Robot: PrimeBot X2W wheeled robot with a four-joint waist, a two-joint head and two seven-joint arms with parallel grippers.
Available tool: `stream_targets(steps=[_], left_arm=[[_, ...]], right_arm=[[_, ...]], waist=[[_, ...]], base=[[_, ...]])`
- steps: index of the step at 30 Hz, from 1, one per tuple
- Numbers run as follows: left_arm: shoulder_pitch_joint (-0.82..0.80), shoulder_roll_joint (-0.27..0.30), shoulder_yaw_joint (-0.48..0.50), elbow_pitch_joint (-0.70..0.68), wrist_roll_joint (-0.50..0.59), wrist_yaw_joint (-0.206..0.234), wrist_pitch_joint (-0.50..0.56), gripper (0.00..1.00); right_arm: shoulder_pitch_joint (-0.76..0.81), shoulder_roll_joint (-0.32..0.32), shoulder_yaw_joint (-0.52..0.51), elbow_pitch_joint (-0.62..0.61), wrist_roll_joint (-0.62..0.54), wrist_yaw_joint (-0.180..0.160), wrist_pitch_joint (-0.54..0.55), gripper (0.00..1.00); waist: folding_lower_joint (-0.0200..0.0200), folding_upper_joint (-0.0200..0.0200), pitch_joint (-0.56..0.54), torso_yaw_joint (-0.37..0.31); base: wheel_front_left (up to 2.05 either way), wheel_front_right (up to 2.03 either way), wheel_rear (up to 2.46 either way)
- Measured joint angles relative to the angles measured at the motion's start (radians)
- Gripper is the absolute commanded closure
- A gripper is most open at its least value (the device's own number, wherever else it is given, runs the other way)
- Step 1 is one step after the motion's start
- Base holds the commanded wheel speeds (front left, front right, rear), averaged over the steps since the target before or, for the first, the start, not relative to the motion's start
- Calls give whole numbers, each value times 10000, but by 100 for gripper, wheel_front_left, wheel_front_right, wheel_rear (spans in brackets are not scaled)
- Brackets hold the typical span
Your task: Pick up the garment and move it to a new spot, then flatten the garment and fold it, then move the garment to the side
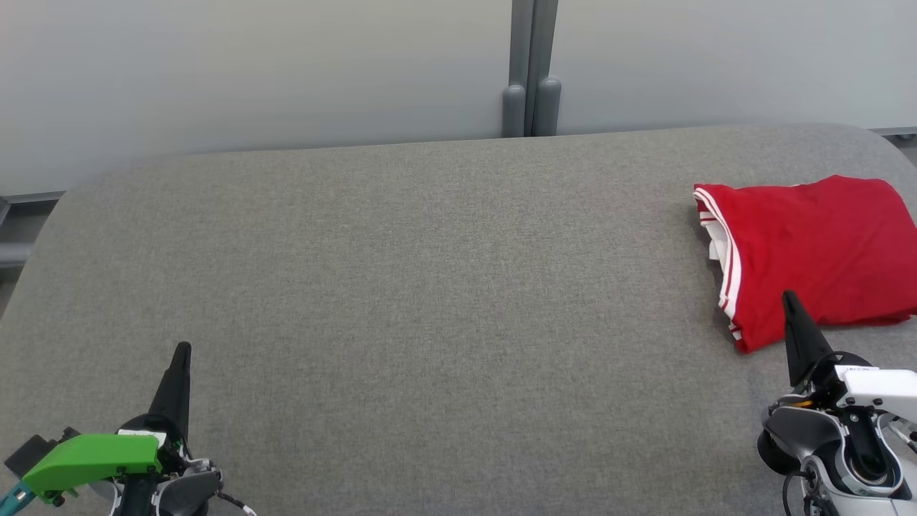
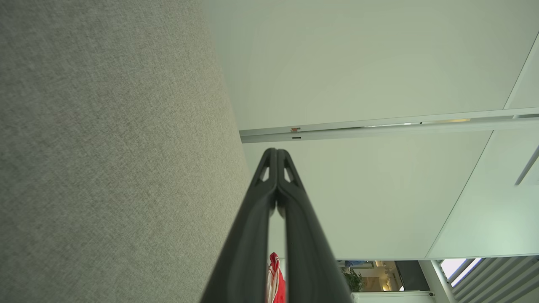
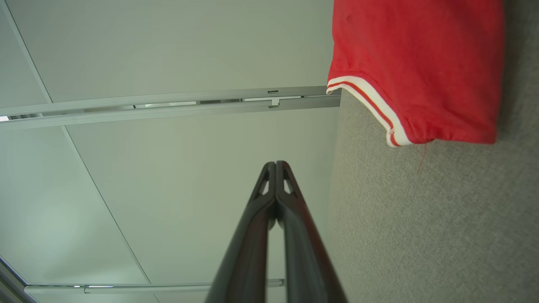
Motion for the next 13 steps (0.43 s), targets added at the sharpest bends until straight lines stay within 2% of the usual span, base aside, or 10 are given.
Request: stream_targets(steps=[13], left_arm=[[0,-2,2,-4,0,0,2,100]], right_arm=[[0,4,-13,-4,0,0,0,100]], waist=[[0,0,0,0]], base=[[0,0,0]])
